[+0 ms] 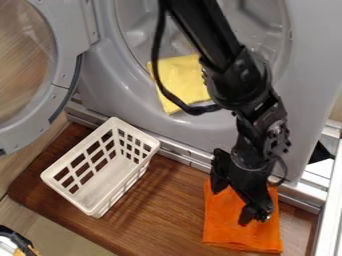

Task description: Move the orange towel a little to the right

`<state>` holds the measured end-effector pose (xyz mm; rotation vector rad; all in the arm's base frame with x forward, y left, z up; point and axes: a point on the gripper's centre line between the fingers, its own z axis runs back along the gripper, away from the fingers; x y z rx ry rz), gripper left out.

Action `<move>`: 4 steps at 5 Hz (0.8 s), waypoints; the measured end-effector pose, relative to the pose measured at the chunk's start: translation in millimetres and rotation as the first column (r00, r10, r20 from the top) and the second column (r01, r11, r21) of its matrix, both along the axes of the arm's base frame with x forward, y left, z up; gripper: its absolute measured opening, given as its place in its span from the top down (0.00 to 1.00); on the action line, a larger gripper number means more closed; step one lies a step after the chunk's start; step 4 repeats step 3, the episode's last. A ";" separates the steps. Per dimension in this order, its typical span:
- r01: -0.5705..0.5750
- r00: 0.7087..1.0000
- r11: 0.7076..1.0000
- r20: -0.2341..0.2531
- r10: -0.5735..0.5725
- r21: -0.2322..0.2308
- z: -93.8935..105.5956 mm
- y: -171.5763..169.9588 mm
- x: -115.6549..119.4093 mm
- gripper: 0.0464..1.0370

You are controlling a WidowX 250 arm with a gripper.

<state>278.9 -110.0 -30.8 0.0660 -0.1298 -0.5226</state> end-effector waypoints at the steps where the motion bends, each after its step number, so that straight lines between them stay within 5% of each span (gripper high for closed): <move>1: -0.007 0.999 1.000 0.046 0.006 0.015 17.3 4.9 -0.1 0.04; 3: 0.018 0.992 1.000 0.123 -0.018 0.005 52.1 5.9 -5.5 0.04; 4: 0.018 0.992 1.000 0.123 -0.018 0.005 52.1 5.9 -5.5 0.04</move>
